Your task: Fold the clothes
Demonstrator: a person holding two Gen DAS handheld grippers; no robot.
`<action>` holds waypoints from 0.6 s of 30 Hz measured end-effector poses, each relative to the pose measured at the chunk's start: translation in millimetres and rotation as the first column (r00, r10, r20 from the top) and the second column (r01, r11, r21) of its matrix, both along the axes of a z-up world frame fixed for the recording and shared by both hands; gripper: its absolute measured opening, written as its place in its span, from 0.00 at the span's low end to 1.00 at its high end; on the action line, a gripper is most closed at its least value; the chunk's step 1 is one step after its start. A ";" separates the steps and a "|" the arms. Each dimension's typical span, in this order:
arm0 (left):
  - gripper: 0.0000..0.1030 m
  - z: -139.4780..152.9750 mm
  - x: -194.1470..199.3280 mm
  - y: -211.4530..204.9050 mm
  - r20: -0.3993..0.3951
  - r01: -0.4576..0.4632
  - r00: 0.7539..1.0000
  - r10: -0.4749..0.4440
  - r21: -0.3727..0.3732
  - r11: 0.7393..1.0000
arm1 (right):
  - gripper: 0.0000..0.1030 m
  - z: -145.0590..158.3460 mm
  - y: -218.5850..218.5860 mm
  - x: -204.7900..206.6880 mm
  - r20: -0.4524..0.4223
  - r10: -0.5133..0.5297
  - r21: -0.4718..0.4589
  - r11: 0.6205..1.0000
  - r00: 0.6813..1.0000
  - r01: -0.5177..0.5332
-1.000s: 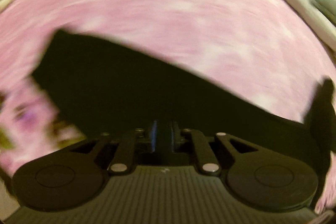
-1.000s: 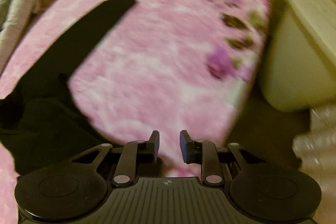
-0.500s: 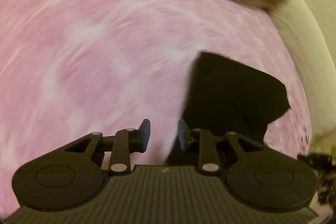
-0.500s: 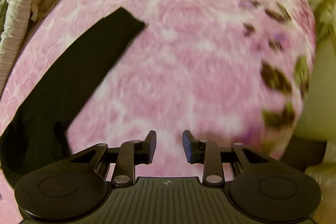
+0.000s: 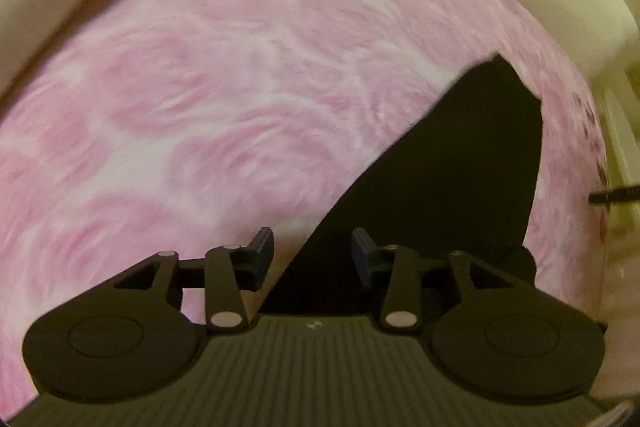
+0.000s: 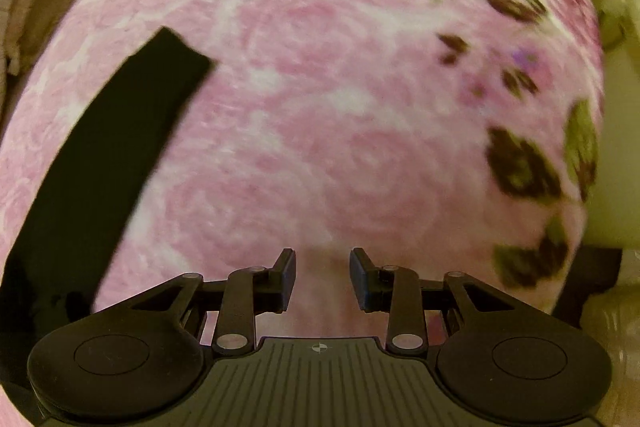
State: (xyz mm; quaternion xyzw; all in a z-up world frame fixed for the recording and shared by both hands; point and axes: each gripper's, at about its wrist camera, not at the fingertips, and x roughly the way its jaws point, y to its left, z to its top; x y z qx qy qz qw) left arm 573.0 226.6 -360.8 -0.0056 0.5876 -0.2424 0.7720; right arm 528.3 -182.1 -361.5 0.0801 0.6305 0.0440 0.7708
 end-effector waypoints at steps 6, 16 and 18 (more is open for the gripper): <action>0.22 -32.2 1.9 -42.3 0.008 0.164 0.986 -0.166 0.097 0.982 | 0.33 1.1 -8.1 -2.5 -0.008 -0.041 -0.026 0.999 0.999 0.041; 0.02 104.5 -154.0 64.2 0.328 -0.548 0.779 0.535 -0.059 0.834 | 0.34 8.0 27.6 -2.8 0.013 0.043 0.005 0.999 0.999 -0.043; 0.03 152.2 -221.2 84.4 0.451 -0.736 0.590 0.669 -0.040 0.676 | 0.34 8.1 43.3 -4.7 0.018 0.088 0.016 0.996 0.996 -0.088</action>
